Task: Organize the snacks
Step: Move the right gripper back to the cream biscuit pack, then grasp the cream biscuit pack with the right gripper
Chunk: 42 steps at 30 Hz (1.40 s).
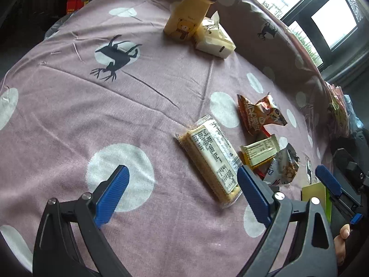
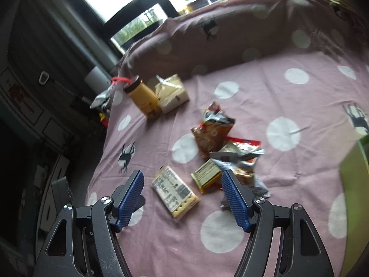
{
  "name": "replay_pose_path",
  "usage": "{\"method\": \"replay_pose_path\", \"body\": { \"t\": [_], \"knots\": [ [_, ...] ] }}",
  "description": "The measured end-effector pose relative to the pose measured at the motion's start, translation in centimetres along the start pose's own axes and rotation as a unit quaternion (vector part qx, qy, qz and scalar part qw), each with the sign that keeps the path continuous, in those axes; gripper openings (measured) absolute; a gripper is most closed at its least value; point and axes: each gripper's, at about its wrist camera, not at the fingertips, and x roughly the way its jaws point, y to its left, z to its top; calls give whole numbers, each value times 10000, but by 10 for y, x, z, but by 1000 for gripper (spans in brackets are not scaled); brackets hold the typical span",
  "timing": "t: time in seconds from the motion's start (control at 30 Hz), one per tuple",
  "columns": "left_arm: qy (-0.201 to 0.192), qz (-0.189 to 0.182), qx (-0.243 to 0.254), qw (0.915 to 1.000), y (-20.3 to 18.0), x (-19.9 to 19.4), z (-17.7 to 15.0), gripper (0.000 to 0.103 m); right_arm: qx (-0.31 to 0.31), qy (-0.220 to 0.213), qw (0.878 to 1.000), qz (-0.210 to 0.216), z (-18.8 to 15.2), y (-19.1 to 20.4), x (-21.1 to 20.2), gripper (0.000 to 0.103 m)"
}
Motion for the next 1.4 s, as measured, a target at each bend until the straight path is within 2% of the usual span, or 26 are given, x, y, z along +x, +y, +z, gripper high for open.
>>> {"method": "replay_pose_path", "body": {
  "t": [0.1,0.2,0.23,0.27,0.33,0.37,0.43,0.5,0.6,0.7,0.97,1.1,1.4],
  "knots": [
    [14,-4,-13,10000,0,5,2,93,-222,522,9980,272,5,14,37,71],
    [22,-7,-72,10000,0,10,3,87,-239,1084,9937,173,7,19,74,70],
    [24,-18,-100,9999,0,11,3,84,-266,1215,9922,113,9,20,84,65],
    [52,-16,-124,9999,0,13,3,77,-310,1284,9912,104,10,22,91,63],
    [124,-61,-148,9998,0,16,2,73,-389,1364,9898,91,10,25,104,62],
    [132,-103,-137,9998,-1,17,2,68,-425,1397,9893,46,9,25,110,61],
    [155,-148,-117,9997,-2,18,3,62,-523,1542,9866,-63,7,26,123,48],
    [176,-240,-110,9995,-3,19,2,51,-526,1612,9853,-191,5,23,132,48],
    [284,-301,-93,9991,-6,25,1,40,-538,1759,9827,-198,1,19,140,48],
    [266,-216,84,9994,-12,25,-2,38,-534,1861,9809,-166,-3,19,145,48],
    [480,-317,240,9981,-16,30,-5,39,-454,2134,9758,123,-13,20,145,48],
    [561,-412,239,9973,-13,31,-5,41,-375,2195,9746,229,-14,19,145,48],
    [493,-369,405,9973,-19,32,-8,47,-411,2198,9744,227,-17,20,146,48]
  ]
}}
